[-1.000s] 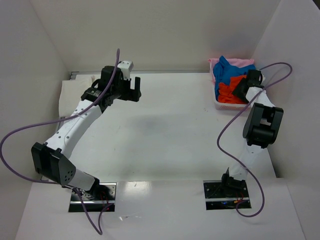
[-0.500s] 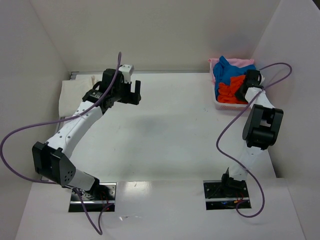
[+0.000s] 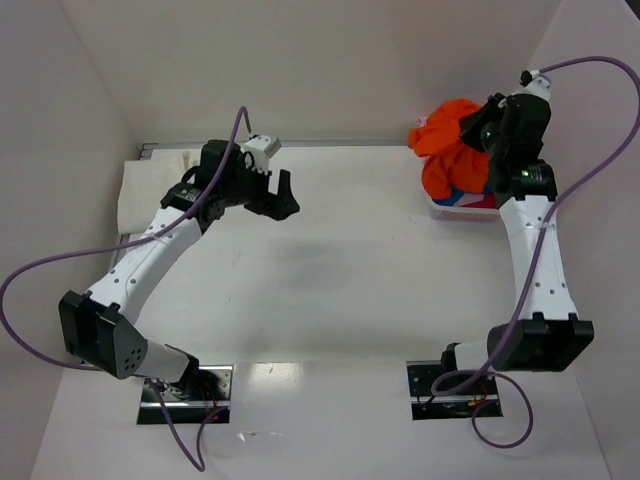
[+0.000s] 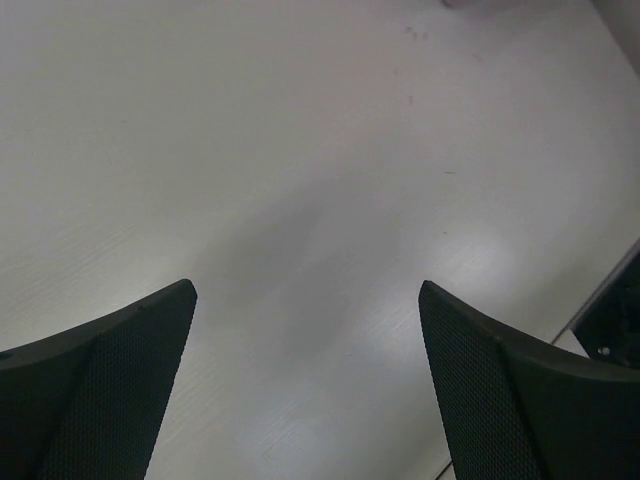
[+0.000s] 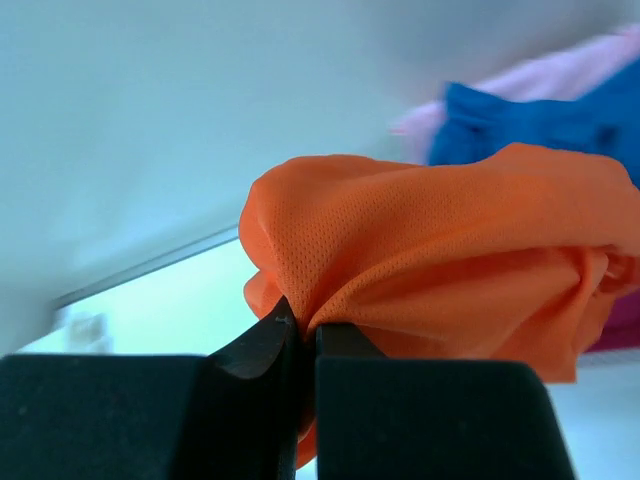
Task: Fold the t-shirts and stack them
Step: Grab crumpled tshirt from bin with the right arm, then move the tshirt to the center of the board
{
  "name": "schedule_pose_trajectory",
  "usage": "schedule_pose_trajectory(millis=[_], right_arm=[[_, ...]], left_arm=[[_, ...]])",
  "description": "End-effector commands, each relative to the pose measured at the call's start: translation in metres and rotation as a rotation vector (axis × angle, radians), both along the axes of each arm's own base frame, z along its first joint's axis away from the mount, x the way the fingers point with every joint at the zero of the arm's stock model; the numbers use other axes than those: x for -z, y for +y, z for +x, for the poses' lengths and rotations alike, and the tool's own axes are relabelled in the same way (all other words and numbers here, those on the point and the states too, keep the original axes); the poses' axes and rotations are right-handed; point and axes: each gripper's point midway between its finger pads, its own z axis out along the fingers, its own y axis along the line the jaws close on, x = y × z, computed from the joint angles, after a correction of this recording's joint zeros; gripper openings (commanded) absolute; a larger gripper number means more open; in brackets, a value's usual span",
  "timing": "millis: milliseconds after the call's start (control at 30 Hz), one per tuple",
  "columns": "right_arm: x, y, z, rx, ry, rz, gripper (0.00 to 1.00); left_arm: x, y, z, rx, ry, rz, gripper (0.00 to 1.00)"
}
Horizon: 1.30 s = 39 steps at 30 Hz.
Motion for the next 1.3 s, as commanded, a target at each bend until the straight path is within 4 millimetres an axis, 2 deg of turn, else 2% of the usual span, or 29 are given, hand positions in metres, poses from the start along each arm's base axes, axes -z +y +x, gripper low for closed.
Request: schedule_pose_trajectory(millis=[0, 67, 133, 233, 267, 300, 333, 433, 567, 633, 833, 967, 1067, 1133, 1200, 1267], right_arm=[[-0.052, 0.059, -0.035, -0.249, -0.145, 0.135, 0.02], [-0.054, 0.082, -0.044, -0.328, -0.155, 0.18, 0.02], [-0.054, 0.101, -0.05, -0.389, -0.153, 0.203, 0.02], [-0.044, 0.139, -0.052, -0.487, -0.116, 0.216, 0.02], [-0.037, 0.159, -0.053, -0.537, -0.09, 0.23, 0.02], [-0.036, 0.168, -0.056, -0.564, -0.09, 0.232, 0.02], [-0.028, 0.185, -0.056, -0.603, -0.064, 0.242, 0.02], [-0.012, 0.221, -0.055, -0.678, -0.016, 0.252, 0.02], [-0.019, 0.249, -0.057, -0.746, -0.03, 0.263, 0.02], [-0.02, 0.255, -0.056, -0.757, -0.023, 0.263, 0.02], [-0.025, 0.262, -0.056, -0.8, -0.033, 0.279, 0.02], [-0.037, 0.274, -0.065, -0.897, -0.039, 0.292, 0.02], [-0.05, 0.28, -0.075, -0.944, -0.054, 0.295, 0.01], [-0.059, 0.283, -0.082, -0.975, -0.074, 0.276, 0.01], [-0.059, 0.283, -0.082, -0.982, -0.064, 0.27, 0.01], [-0.056, 0.283, -0.085, -0.992, -0.05, 0.253, 0.01]], left_arm=[[-0.068, -0.037, -0.025, 0.269, -0.17, -0.182, 1.0], [-0.089, -0.05, -0.034, 0.359, -0.213, -0.262, 1.0], [-0.099, -0.055, -0.032, 0.366, -0.234, -0.276, 1.0], [-0.115, -0.05, -0.022, 0.305, -0.267, -0.264, 1.0], [-0.118, -0.045, -0.018, 0.269, -0.286, -0.246, 1.0], [-0.122, -0.043, -0.018, 0.263, -0.309, -0.236, 1.0], [-0.126, -0.04, -0.019, 0.252, -0.326, -0.231, 1.0], [-0.12, -0.043, -0.022, 0.274, -0.319, -0.239, 1.0], [-0.107, -0.054, -0.025, 0.336, -0.296, -0.29, 1.0], [-0.107, -0.054, -0.022, 0.324, -0.307, -0.295, 1.0], [-0.068, -0.059, 0.0, 0.303, -0.229, -0.195, 0.92], [-0.043, -0.06, 0.01, 0.284, -0.205, -0.138, 0.91], [-0.038, -0.057, 0.021, 0.241, -0.232, -0.122, 0.91], [-0.027, -0.058, 0.028, 0.238, -0.235, -0.112, 0.92], [-0.017, -0.06, 0.034, 0.238, -0.222, -0.108, 0.92], [-0.015, -0.067, 0.04, 0.257, -0.235, -0.122, 0.92]])
